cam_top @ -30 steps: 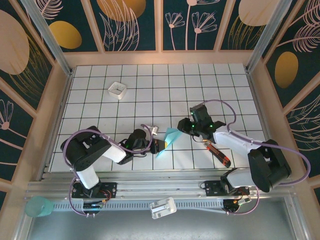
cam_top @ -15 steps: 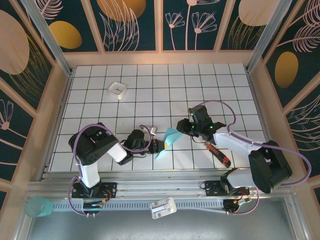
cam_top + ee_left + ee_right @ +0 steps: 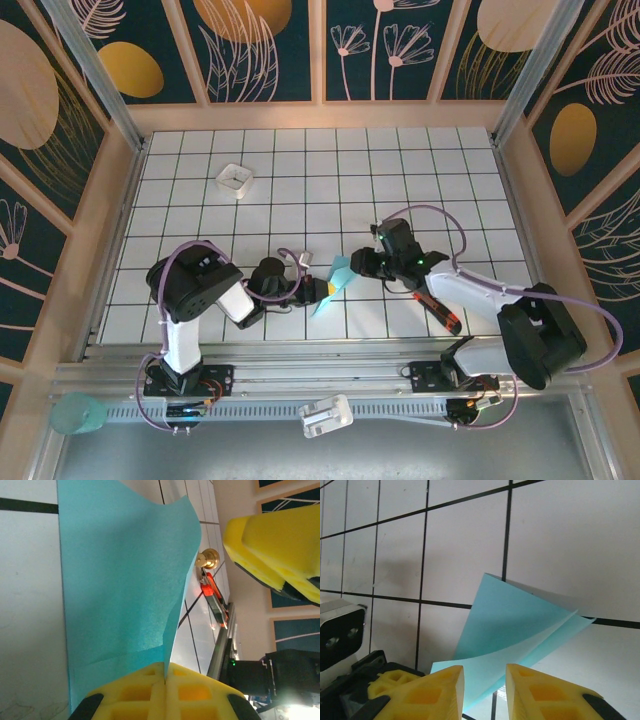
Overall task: Fold a paper plane with a square sheet of paper (pick it up from the middle)
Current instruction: Fold the wing for the fifth time at the center of the table.
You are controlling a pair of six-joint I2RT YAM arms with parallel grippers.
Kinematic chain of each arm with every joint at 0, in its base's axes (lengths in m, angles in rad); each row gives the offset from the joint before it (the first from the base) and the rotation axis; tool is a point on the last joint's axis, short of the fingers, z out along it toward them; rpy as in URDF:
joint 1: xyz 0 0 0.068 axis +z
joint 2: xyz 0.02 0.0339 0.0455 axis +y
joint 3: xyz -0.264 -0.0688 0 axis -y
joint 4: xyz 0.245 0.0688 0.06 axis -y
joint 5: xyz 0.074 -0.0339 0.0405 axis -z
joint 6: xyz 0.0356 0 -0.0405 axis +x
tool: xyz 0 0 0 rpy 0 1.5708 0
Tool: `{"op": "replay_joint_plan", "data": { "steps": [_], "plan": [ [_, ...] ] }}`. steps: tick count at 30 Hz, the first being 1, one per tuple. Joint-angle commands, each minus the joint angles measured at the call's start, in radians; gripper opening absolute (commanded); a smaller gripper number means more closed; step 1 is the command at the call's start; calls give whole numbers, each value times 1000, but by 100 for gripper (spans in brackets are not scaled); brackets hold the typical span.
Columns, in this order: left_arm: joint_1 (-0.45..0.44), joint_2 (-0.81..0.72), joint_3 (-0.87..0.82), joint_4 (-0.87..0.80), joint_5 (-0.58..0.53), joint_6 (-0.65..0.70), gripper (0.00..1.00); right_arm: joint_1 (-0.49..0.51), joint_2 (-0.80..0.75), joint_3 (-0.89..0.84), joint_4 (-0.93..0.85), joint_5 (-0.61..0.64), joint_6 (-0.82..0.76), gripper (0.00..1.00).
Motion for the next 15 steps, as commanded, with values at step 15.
{"op": "replay_joint_plan", "data": {
  "steps": [15],
  "plan": [
    [17,106,5,57,30,-95,0,75,74,7,129,-42,-52,17]
  ]
}}
